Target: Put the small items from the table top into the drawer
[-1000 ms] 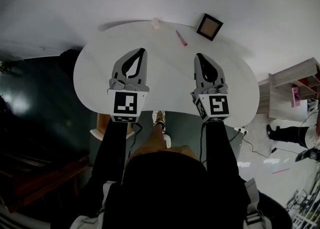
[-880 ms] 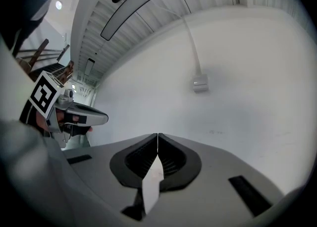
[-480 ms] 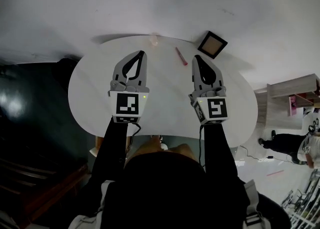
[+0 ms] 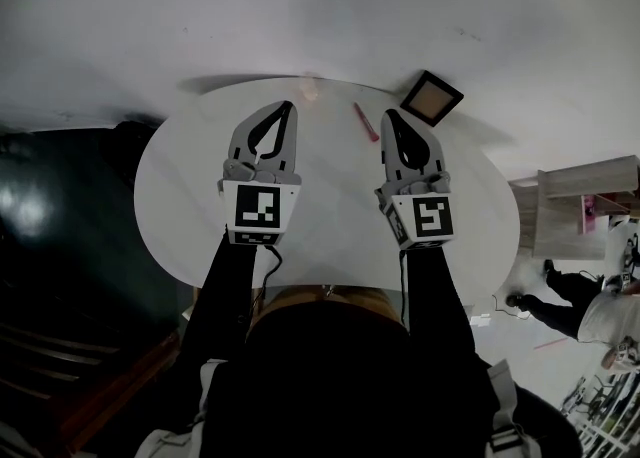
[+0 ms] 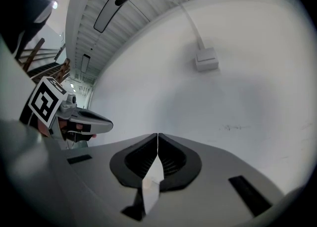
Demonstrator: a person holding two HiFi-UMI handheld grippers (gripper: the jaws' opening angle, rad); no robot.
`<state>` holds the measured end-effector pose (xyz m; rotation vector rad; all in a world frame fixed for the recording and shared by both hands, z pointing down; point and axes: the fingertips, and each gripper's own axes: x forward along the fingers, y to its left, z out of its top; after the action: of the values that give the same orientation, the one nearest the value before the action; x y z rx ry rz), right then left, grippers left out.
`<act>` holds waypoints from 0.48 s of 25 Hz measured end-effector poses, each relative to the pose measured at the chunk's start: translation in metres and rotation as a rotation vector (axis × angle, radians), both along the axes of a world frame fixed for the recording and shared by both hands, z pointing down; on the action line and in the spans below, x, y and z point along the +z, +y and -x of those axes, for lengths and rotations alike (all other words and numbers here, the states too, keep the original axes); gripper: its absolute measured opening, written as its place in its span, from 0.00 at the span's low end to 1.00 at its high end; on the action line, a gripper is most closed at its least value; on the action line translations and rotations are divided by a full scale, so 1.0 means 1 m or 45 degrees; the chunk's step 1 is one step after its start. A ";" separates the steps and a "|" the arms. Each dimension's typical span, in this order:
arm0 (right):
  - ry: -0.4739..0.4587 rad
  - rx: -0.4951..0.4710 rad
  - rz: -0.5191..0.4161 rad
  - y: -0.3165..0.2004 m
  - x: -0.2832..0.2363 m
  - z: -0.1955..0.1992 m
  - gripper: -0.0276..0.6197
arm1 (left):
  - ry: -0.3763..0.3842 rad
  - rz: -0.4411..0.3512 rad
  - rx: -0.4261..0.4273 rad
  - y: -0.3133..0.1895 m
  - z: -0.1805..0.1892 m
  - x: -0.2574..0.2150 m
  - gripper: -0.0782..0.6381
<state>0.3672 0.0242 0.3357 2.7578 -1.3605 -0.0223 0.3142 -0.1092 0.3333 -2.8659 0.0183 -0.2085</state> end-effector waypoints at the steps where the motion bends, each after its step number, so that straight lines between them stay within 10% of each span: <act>1: -0.001 -0.002 -0.005 -0.001 -0.001 -0.002 0.09 | -0.004 0.001 -0.003 -0.001 -0.002 0.001 0.13; 12: -0.018 -0.017 0.007 -0.002 0.004 -0.017 0.09 | -0.054 0.126 -0.032 -0.004 -0.020 0.021 0.13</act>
<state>0.3841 0.0224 0.3392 2.7502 -1.3801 0.0005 0.3345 -0.1134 0.3543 -2.9601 0.0362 -0.2832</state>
